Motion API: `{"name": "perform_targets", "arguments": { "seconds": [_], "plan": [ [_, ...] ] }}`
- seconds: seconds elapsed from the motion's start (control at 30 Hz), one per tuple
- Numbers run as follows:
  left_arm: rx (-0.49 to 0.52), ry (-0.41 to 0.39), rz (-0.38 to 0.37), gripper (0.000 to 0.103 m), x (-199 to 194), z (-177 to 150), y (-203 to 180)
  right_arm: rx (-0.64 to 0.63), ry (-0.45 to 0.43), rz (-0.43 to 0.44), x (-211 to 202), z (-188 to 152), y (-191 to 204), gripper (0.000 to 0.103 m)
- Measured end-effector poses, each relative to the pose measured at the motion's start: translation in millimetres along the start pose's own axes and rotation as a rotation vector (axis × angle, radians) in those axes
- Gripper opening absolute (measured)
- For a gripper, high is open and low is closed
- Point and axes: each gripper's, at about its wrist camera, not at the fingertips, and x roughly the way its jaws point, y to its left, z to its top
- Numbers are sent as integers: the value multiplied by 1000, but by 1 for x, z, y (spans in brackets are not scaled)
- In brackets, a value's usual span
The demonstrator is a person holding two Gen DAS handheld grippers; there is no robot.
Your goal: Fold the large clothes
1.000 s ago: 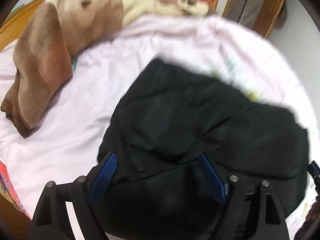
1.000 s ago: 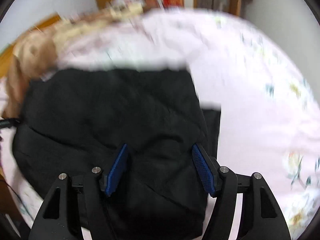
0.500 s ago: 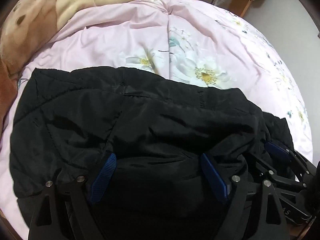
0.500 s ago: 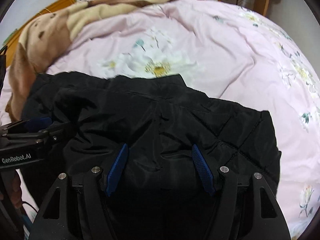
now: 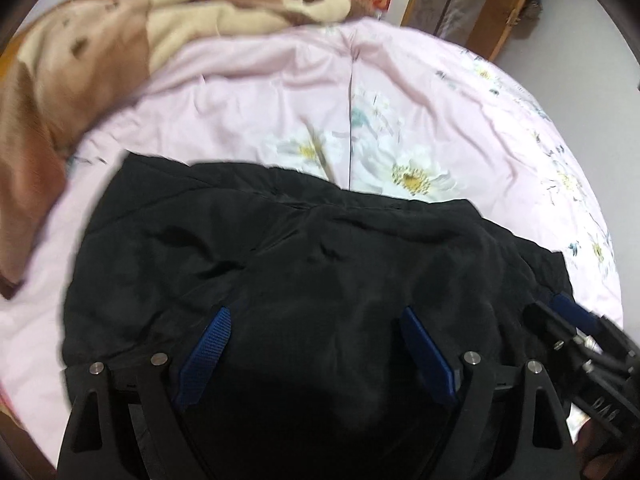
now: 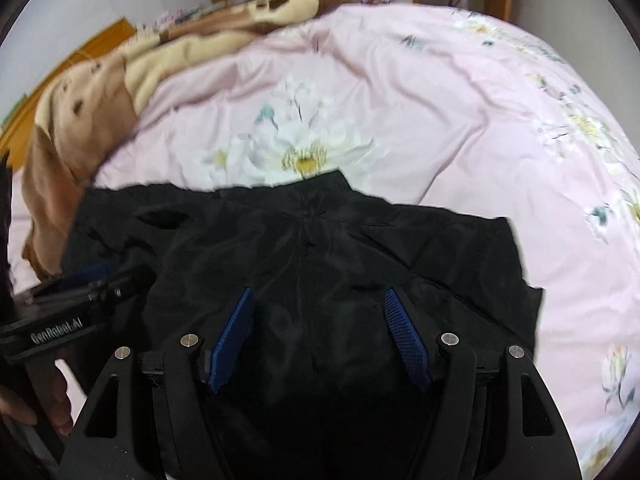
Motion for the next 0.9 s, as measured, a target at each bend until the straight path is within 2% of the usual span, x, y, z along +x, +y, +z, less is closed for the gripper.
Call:
{"name": "perform_targets", "arguments": {
  "seconds": [0.1, 0.3, 0.57, 0.7, 0.9],
  "plan": [
    [27, -56, 26, 87, -35, -21, -4, -20, -61, -37, -35, -16, 9, 69],
    [32, -142, 20, 87, -93, -69, -10, -77, -134, -77, -86, -57, 32, 69],
    [77, -212, 84, 87, -142, -120, -25, -17, -200, -85, -135, -106, 32, 69],
    [97, -262, 71, 87, -165, -139, -35, 0, -222, -98, -151, -121, 26, 69],
    [63, -303, -15, 87, -189, -157, -39, 3, -258, -110, -173, -138, 29, 69]
  ]
}}
